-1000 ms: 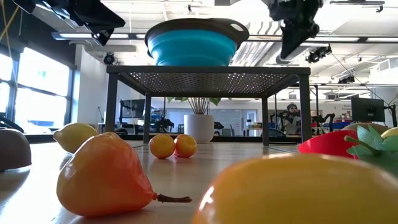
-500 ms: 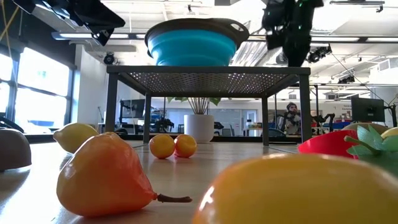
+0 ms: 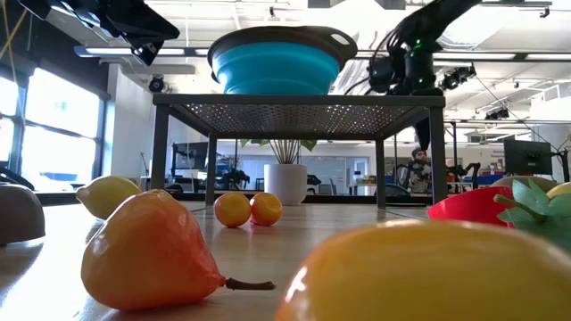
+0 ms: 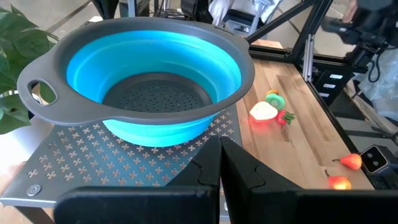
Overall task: Pick & Place Fruit
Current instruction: Put the black knife on the shelf
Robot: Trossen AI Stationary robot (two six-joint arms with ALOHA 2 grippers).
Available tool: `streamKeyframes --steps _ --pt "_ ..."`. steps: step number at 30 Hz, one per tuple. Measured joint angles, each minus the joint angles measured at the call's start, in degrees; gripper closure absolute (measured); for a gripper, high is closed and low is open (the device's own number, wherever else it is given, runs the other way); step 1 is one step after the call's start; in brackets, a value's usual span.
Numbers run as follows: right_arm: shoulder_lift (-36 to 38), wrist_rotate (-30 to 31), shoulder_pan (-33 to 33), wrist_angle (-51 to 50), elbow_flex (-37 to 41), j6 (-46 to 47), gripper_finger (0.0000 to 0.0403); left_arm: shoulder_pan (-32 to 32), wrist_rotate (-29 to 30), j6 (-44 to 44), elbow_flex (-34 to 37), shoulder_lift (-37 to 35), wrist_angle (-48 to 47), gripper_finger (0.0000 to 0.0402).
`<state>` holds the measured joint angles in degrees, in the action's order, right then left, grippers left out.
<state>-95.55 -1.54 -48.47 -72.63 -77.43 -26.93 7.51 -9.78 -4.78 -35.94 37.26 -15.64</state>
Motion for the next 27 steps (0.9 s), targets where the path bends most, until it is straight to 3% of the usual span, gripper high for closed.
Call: streamKeyframes --steps 7,15,27 --pt "-1.34 2.71 0.06 -0.86 0.00 5.41 0.0399 -0.01 0.01 0.00 0.00 0.00 0.00 0.0402" --pt "-1.34 0.79 0.04 -2.00 1.21 4.59 0.0384 -0.01 0.37 -0.02 0.00 0.00 0.00 0.0402" --pt "-1.34 6.02 0.09 0.43 9.26 4.62 0.0190 0.00 0.52 -0.02 0.00 0.00 0.00 0.0402"
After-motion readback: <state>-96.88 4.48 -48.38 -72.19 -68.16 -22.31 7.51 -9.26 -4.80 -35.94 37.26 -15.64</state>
